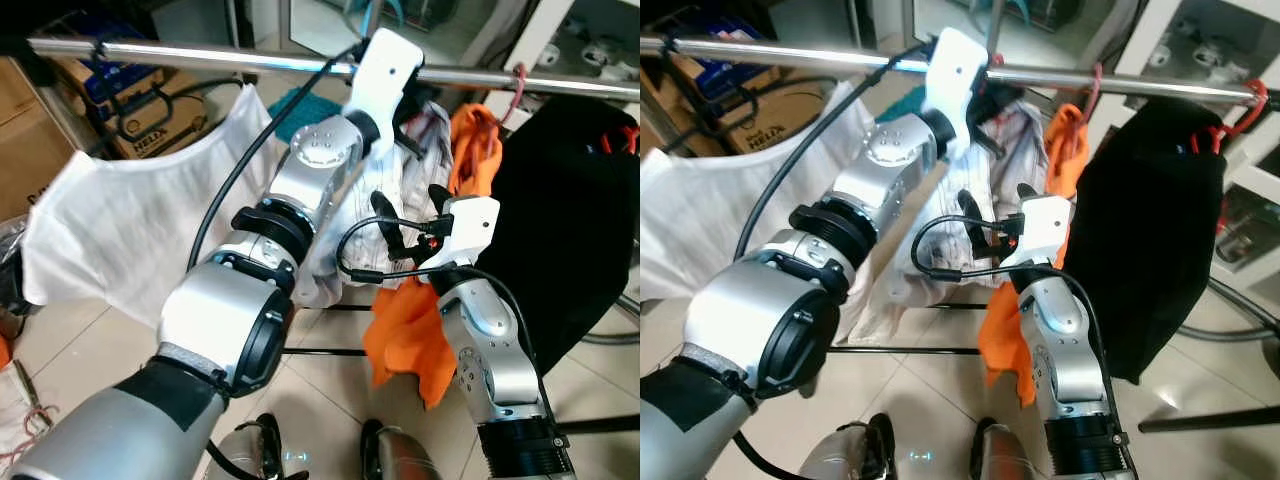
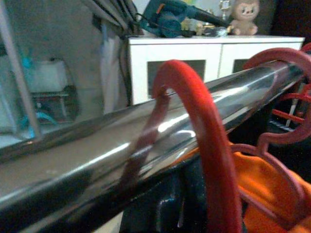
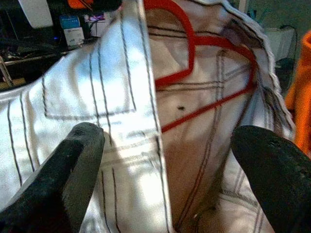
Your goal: Hang hanger
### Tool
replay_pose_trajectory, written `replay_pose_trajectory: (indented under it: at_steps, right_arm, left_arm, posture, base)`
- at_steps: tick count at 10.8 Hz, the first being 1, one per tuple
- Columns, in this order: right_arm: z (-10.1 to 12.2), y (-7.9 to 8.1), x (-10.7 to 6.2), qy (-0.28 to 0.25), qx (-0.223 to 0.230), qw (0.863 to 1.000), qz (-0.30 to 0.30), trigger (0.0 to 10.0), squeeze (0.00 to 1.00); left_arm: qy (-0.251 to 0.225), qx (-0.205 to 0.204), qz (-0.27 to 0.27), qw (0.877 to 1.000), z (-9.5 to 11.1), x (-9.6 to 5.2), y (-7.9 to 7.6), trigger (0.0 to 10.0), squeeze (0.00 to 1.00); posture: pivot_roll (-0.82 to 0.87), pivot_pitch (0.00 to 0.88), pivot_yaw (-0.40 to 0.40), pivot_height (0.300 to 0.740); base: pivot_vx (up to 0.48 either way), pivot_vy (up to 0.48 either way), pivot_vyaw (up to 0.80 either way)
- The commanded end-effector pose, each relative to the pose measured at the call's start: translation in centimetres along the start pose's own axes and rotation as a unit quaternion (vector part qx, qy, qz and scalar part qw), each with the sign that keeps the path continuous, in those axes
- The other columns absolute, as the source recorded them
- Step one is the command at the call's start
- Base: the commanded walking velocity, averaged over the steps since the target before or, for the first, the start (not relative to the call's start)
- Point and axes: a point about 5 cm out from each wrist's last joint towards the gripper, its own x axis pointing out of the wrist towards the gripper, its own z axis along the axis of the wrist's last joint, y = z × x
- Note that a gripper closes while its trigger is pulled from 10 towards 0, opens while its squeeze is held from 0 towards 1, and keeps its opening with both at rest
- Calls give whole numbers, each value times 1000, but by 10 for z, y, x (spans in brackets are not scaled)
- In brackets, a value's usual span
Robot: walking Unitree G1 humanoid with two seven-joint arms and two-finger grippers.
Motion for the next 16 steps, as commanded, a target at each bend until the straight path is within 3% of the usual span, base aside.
replay_pose_trajectory:
  at_steps: [1, 3, 6, 7, 8, 9, 13, 15, 16]
  right_arm:
    - [-7, -5, -3, 17, -3, 1000, -5, 10000, 0]
    - [-8, -5, -2, 18, -4, 1000, -4, 10000, 0]
    - [-10, -4, -3, 23, -5, 1000, 0, 10000, 0]
    - [-12, -5, -4, 26, -7, 1000, 1, 10000, 0]
    - [-12, -5, -4, 28, -7, 1000, 1, 10000, 0]
    - [-13, -6, -5, 30, -9, 1000, 1, 10000, 0]
    - [-16, -6, -5, 36, -11, 999, 5, 10000, 0]
    - [-17, -6, -5, 38, -11, 999, 7, 10000, 0]
    - [-18, -6, -5, 40, -12, 999, 9, 10000, 0]
  left_arm:
    - [-173, 90, 7, 981, 88, 4, 4, 0, 0]
    - [-179, 98, 20, 979, 89, 0, 11, 0, 0]
    - [-120, 68, 22, 990, 60, 0, 12, 0, 0]
    - [-100, 51, 29, 993, 50, 0, 12, 10000, 0]
    - [-88, 32, 32, 995, 43, -1, 12, 10000, 0]
    - [-79, 16, 37, 996, 35, -2, 12, 10000, 1000]
    - [-48, -22, 53, 997, 20, -7, 17, 10000, 1000]
    - [-12, -65, 79, 995, 9, -10, 25, 10000, 1000]
    - [41, -90, 101, 990, -6, -12, 27, 10000, 1000]
  posture:
    - [-175, 149, -36, 740]
    - [-171, 147, -40, 740]
    - [-172, 149, -44, 740]
    - [-174, 150, -45, 740]
    - [-174, 151, -45, 740]
    - [-173, 152, -47, 740]
    - [-166, 146, -54, 740]
    - [-166, 140, -55, 740]
    - [-163, 136, -57, 740]
  base:
    - [0, 0, 0]
    - [0, 0, 0]
    - [0, 0, 0]
    - [0, 0, 0]
    - [0, 0, 0]
    - [0, 0, 0]
    - [0, 0, 0]
    - [0, 0, 0]
    - [0, 0, 0]
